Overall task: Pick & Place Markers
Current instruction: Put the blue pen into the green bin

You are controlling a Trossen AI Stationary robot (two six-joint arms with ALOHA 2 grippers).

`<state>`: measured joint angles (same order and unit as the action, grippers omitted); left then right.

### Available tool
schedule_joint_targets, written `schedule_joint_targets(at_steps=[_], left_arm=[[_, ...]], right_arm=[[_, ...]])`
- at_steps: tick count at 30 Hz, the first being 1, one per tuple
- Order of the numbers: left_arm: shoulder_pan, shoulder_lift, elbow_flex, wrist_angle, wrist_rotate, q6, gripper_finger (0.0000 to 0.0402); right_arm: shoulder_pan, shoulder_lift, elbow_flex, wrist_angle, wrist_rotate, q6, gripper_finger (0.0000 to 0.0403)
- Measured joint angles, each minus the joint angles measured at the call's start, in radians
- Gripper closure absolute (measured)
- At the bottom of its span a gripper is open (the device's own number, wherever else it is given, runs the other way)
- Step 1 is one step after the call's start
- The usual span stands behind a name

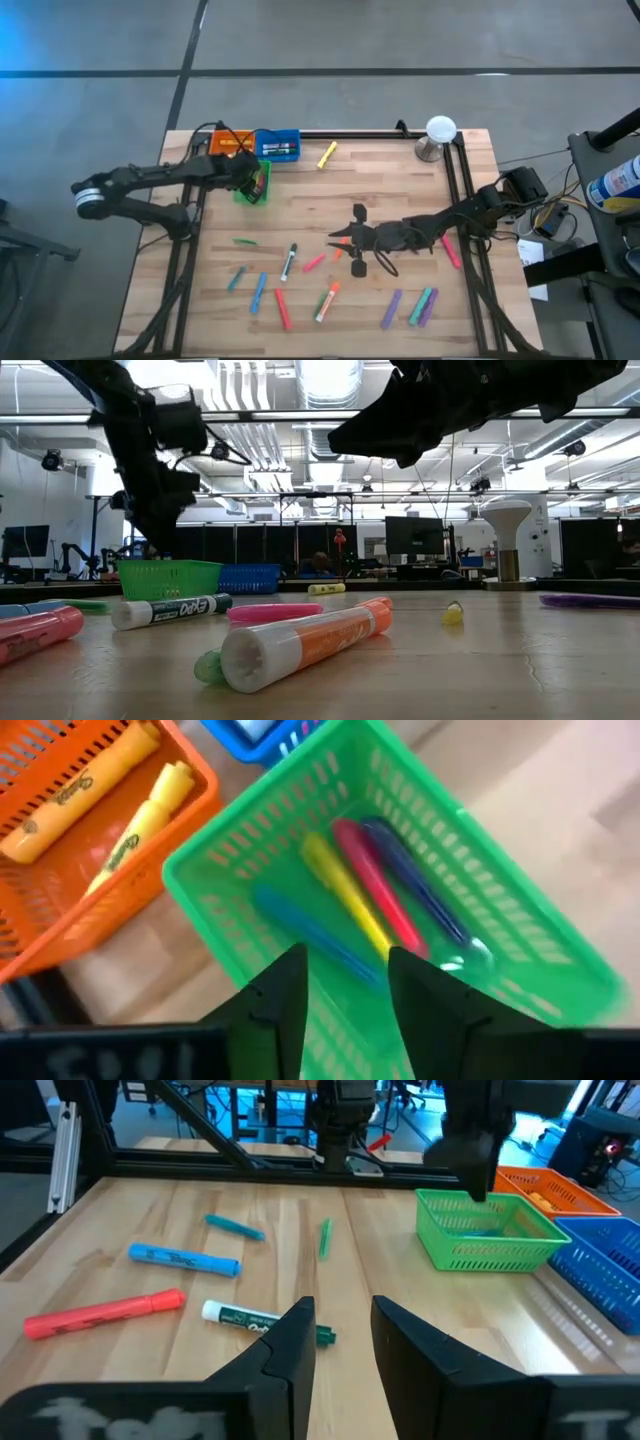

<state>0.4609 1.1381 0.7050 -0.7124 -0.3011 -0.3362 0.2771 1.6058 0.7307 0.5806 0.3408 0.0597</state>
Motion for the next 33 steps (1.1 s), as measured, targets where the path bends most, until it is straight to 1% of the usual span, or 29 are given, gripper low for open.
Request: schedule_joint_targets(at_steps=[2,5,8,12,17,21,23,26,30,33], left_arm=[[-0.039,-0.023,0.035,-0.078,0.012,-0.032,0.0274],[-0.144,-0.062,0.076,-0.172,0.021,-0.116,0.0287],[-0.297,-0.091,0.095,-0.220,0.024,-0.233,0.0299],[-0.538,-0.104,0.095,-0.231,0.025,-0.414,0.0309],[-0.808,-0.074,0.094,-0.242,0.026,-0.665,0.0310],[-0.969,-0.024,0.094,-0.249,0.019,-0.879,0.0310],[-1.030,0.016,0.093,-0.253,0.022,-0.979,0.0310],[-1.084,0.092,0.093,-0.252,0.075,-1.077,0.0310],[-1.110,0.195,0.096,-0.236,0.134,-1.110,0.0309],[-1.110,0.248,0.103,-0.218,0.150,-1.111,0.0309]], right_arm=[[0.000,0.000,-0.001,0.000,0.000,0.000,0.0307],[0.000,0.000,-0.004,-0.001,0.000,-0.006,0.0309],[0.000,0.000,-0.005,-0.001,0.000,-0.011,0.0312],[0.000,0.000,-0.007,-0.001,0.000,-0.011,0.0313],[0.000,0.000,-0.009,0.000,0.000,-0.011,0.0310],[0.000,0.000,-0.009,0.001,0.000,-0.010,0.0312],[0.000,0.000,-0.009,0.000,0.000,-0.011,0.0314],[0.000,0.000,-0.009,0.001,0.000,-0.010,0.0313],[0.000,0.000,-0.009,0.001,0.000,-0.010,0.0314],[0.000,0.000,-0.009,0.001,0.000,-0.010,0.0313]])
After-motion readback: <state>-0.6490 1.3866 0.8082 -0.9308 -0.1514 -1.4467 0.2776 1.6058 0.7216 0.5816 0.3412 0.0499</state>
